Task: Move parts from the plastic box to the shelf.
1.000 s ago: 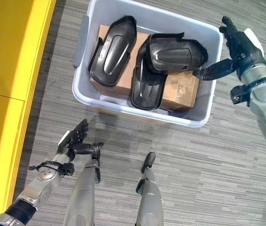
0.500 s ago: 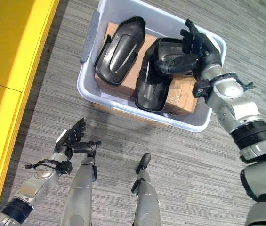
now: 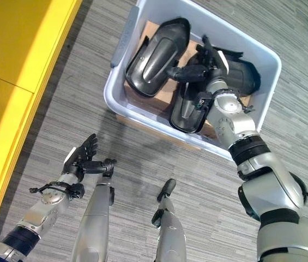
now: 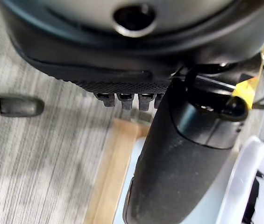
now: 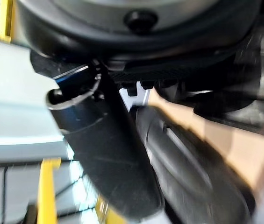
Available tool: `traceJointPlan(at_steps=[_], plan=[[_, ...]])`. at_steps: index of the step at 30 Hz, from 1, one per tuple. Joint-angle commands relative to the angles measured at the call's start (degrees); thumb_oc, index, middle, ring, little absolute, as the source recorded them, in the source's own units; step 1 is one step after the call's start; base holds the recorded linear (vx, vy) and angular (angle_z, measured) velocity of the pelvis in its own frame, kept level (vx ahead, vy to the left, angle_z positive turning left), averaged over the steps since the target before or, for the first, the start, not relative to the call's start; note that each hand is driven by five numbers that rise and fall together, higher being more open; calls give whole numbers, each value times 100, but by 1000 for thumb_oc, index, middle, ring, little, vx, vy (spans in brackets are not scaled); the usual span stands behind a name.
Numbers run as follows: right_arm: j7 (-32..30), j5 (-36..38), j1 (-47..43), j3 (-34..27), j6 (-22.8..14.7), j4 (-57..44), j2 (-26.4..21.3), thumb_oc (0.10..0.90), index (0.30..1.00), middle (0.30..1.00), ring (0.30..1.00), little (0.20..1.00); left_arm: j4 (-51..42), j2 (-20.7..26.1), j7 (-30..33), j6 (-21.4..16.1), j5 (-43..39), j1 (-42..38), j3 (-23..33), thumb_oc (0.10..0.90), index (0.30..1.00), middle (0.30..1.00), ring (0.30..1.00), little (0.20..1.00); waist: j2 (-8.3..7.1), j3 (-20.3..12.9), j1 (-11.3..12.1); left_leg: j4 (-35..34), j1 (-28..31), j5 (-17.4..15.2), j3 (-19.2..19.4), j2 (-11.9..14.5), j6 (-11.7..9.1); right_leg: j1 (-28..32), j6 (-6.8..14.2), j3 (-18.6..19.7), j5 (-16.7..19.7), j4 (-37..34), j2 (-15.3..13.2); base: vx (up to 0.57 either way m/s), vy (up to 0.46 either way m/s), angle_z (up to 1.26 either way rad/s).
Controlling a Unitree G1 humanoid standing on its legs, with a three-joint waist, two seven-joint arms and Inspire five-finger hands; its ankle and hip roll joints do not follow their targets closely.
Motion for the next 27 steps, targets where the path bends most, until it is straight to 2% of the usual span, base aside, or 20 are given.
traceJointPlan(at_steps=[1, 4, 8, 17, 27], plan=[[-441, -349, -1109, -474, -362, 360, -637, 900, 1000, 1000, 1000, 1000, -548, -170, 59, -306, -190, 148, 134, 900, 1000, 1000, 1000, 1000, 38, -80, 133, -1144, 735, 413, 78, 59, -30, 621, 443, 256, -162, 649, -112, -1, 35, 4], [-593, -458, -1547, -581, -322, 1321, -570, 900, 1000, 1000, 1000, 1000, -546, -231, 121, -344, -233, 109, 113, 900, 1000, 1000, 1000, 1000, 55, -37, 175, -1131, 675, 390, 65, 54, -13, 587, 437, 267, -159, 647, -88, -1, 10, 0], [-621, -512, -1875, -550, -319, 1920, -591, 900, 1000, 1000, 1000, 1000, -541, -289, 153, -377, -244, 56, 42, 900, 1000, 1000, 1000, 1000, 90, -8, 190, -1112, 597, 379, 47, 43, -10, 540, 434, 258, -186, 636, -74, 7, 18, 0], [-654, -520, -2009, -509, -498, 1810, -728, 900, 1000, 1000, 1000, 1000, -536, -304, 158, -434, -290, 93, -10, 900, 1000, 1000, 1000, 1000, 88, -7, 150, -1075, 496, 354, 47, 29, 3, 467, 452, 254, -181, 647, -71, 2, 4, 0], [-579, -684, -2004, -404, -369, 2192, -596, 900, 1000, 1000, 1000, 1000, -513, -321, 178, -460, -298, 58, -95, 900, 1000, 1000, 1000, 1000, 110, -7, 128, -1041, 374, 341, 40, 15, 16, 360, 443, 281, -195, 651, -54, 0, 0, 0]])
